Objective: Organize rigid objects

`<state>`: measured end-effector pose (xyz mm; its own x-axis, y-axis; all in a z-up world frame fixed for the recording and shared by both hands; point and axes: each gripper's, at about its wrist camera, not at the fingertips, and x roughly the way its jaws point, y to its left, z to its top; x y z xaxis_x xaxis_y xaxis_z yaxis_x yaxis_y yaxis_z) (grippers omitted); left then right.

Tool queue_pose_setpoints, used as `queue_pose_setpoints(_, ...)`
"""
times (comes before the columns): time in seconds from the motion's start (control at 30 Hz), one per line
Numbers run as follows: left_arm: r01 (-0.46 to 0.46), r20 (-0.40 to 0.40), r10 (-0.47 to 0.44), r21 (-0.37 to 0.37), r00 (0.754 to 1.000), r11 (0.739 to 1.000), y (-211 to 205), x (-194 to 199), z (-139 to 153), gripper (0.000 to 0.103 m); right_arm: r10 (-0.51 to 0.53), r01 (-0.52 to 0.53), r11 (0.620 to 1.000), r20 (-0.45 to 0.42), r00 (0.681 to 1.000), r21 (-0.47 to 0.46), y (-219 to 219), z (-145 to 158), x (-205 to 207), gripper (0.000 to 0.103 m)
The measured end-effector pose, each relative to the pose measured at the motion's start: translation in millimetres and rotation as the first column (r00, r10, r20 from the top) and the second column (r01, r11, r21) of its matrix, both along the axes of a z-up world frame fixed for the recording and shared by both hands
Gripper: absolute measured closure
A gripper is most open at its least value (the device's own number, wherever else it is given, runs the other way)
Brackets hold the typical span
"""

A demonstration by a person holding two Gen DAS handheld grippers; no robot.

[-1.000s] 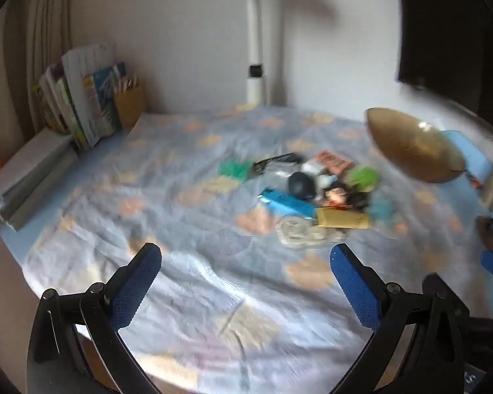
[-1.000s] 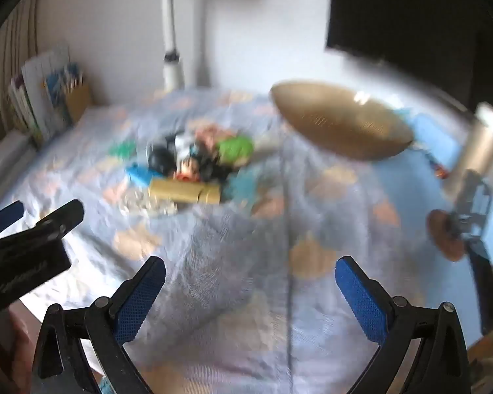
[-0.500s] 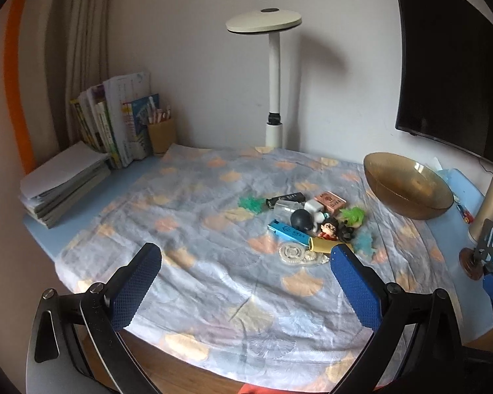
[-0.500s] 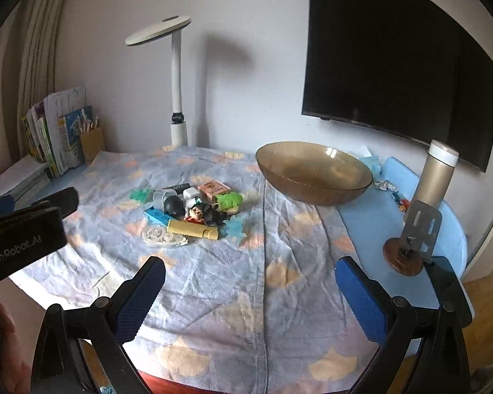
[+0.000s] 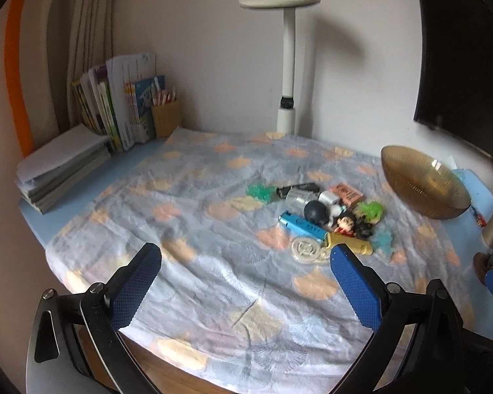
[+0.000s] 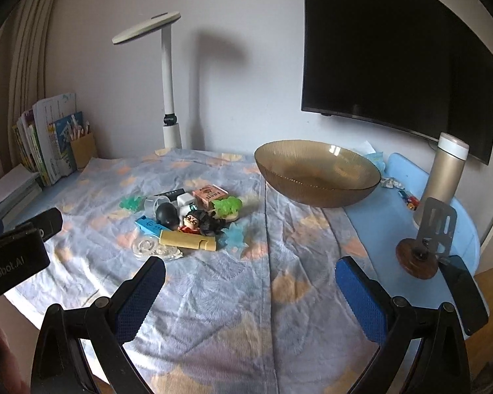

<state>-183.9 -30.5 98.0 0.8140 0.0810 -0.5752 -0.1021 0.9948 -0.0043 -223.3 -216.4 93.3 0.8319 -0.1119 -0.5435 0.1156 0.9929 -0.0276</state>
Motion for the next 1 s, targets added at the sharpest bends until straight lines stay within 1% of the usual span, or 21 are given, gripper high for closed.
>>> queue_pose_setpoints(0.13,0.000,-0.050,-0.001,-0.026,0.999,1.000,3.2,14.7,-14.4,0.001,0.005,-0.005,1.000,-0.040,0.999,-0.011,4.2,-12.1,13.3,0.000)
queue_pose_setpoints(0.27,0.006,-0.089,-0.007,-0.009,0.996,1.000,0.0,27.6,-23.0,0.001,0.013,-0.014,1.000,-0.077,0.997,-0.010,7.3,-21.3,26.1,0.000)
queue_pose_setpoints(0.4,0.012,-0.100,-0.012,0.001,0.995,1.000,-2.7,32.0,-26.2,0.001,0.020,-0.022,1.000,-0.108,0.994,-0.011,11.6,-28.9,37.2,0.000)
queue_pose_setpoints(0.5,0.012,-0.107,-0.013,-0.007,0.994,1.000,-1.5,33.3,-26.2,0.001,0.024,-0.026,1.000,-0.137,0.990,-0.011,13.2,-35.5,42.0,0.000)
queue_pose_setpoints(0.63,0.012,-0.113,-0.013,-0.004,0.993,1.000,-5.6,32.3,-25.0,0.001,0.028,-0.028,1.000,-0.142,0.990,0.004,10.1,-36.9,40.8,0.000)
queue_pose_setpoints(1.0,0.035,-0.090,-0.033,0.019,0.995,0.999,-23.0,22.6,-14.5,0.001,0.019,-0.014,0.999,-0.114,0.993,0.040,-3.7,-27.4,28.0,0.000)
